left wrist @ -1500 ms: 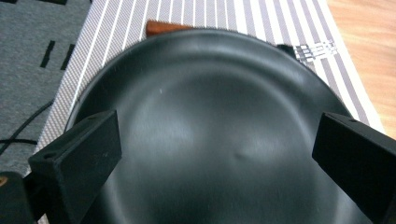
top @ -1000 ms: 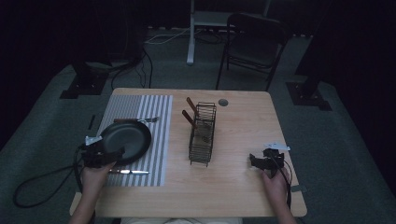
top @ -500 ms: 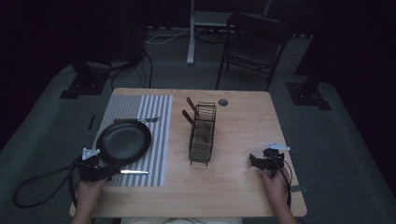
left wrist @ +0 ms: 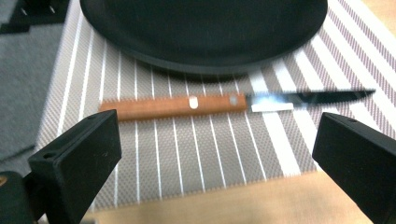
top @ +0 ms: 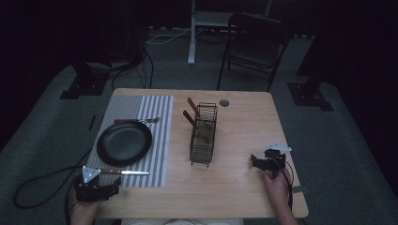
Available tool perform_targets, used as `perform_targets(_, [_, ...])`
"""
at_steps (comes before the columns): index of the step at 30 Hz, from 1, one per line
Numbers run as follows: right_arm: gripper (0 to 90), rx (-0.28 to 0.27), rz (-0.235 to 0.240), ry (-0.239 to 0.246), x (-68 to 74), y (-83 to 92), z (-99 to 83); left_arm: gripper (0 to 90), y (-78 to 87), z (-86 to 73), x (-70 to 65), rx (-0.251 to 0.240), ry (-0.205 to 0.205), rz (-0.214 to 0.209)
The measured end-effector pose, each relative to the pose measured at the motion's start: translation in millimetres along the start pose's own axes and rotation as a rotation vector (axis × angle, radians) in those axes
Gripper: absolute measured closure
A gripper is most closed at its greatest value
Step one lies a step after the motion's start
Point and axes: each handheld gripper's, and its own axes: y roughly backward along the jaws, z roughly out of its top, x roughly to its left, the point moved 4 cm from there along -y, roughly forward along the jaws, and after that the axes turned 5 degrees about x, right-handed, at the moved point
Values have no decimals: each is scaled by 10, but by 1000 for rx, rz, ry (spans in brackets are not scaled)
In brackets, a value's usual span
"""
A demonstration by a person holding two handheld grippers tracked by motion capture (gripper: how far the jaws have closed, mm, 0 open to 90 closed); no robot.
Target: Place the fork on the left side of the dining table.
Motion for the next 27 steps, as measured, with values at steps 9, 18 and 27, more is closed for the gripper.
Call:
perform_targets(9, [121, 0, 0, 0, 0, 0, 0, 14, -26, -176, 33, 61, 19, 50])
perform_targets(18, [121, 0, 0, 0, 0, 0, 0, 14, 9, -216, 133, 44, 26, 141])
perform_targets(27, [121, 0, 0, -1, 0, 0, 1, 14, 11, -222, 166, 47, 33, 171])
